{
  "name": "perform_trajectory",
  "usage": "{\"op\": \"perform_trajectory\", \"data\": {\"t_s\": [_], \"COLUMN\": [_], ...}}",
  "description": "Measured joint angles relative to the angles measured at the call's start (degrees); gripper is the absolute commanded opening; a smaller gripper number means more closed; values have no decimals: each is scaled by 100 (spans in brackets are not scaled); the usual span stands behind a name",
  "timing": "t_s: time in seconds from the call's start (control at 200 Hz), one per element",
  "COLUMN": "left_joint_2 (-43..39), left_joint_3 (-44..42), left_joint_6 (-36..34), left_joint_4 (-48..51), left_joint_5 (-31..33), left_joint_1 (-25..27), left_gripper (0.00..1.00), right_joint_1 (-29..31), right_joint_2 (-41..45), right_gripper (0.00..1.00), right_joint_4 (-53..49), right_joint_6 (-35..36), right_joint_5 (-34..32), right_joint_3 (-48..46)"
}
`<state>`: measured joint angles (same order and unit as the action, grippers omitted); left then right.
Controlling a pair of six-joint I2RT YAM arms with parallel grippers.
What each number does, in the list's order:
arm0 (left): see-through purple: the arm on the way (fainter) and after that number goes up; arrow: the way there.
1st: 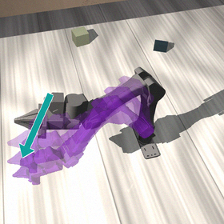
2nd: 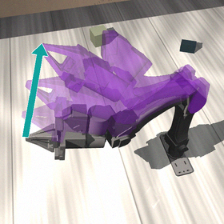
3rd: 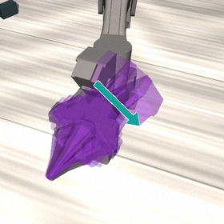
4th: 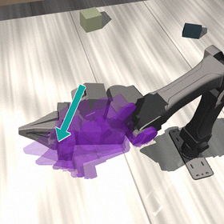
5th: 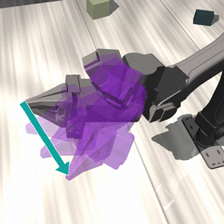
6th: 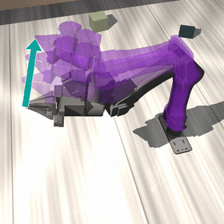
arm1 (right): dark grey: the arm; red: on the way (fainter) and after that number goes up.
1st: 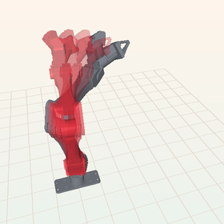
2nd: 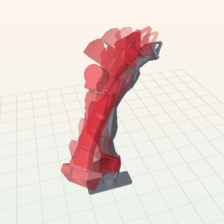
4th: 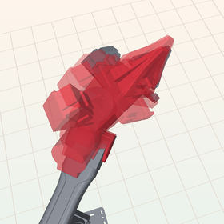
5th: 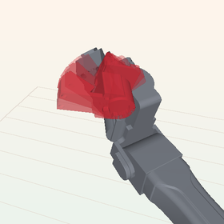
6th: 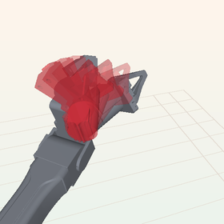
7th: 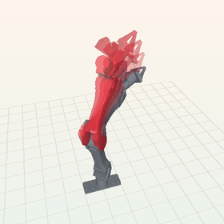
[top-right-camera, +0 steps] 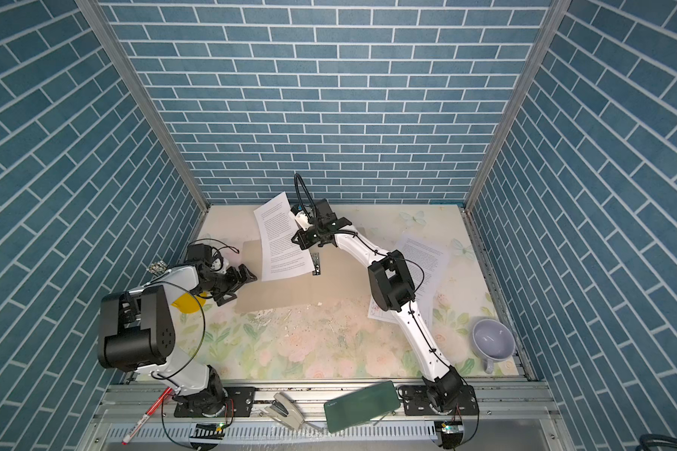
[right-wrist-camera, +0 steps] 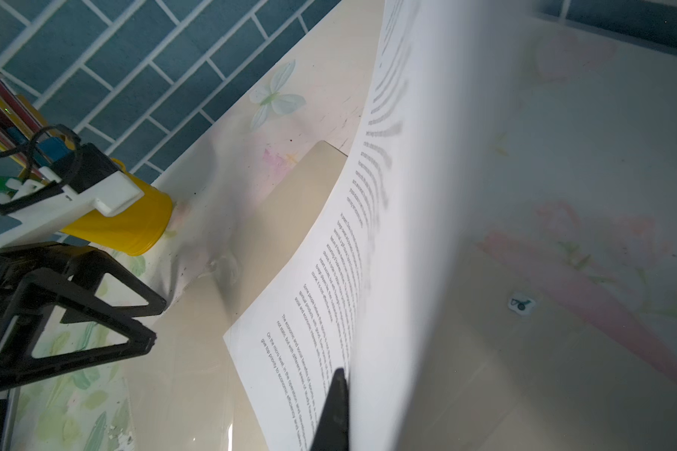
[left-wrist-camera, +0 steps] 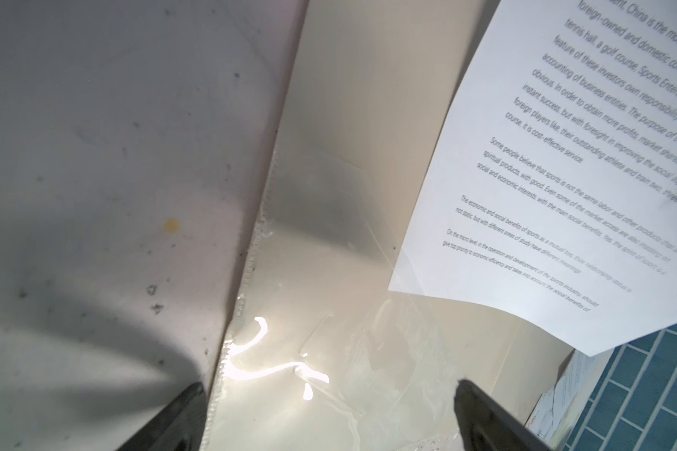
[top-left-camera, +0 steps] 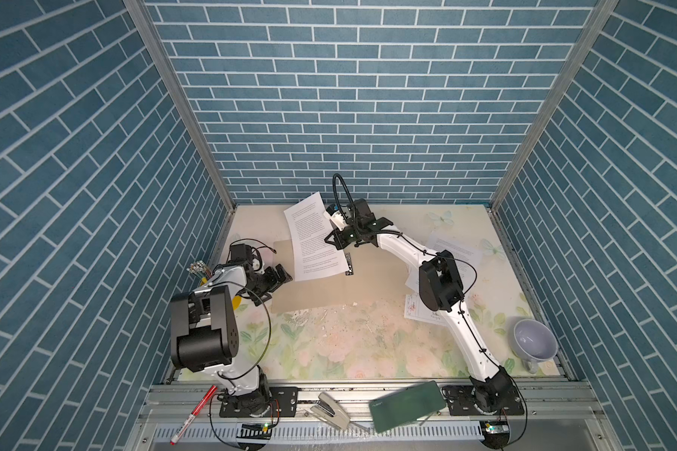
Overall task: Put the files into the folder
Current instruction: 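Lower the sheets onto the folder's clear pocket with the right gripper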
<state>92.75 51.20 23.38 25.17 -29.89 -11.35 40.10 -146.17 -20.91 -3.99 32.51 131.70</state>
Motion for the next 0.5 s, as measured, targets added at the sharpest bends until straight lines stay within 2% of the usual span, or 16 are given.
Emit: {"op": "perform_trajectory", "data": {"t_s": [0.5], "left_joint_2": [0], "left_joint_3": [-11], "left_joint_6": [39], "left_joint_4": [-197], "left_joint_5": [-129], "left_joint_1": [0], "left_gripper": [100], "right_joint_1": [142], "right_joint_2": [-55], "right_gripper": [6], "right_joint_4": [323], "right_joint_6": [-39], "right_joint_5": [310], "right_joint_3": [0]}}
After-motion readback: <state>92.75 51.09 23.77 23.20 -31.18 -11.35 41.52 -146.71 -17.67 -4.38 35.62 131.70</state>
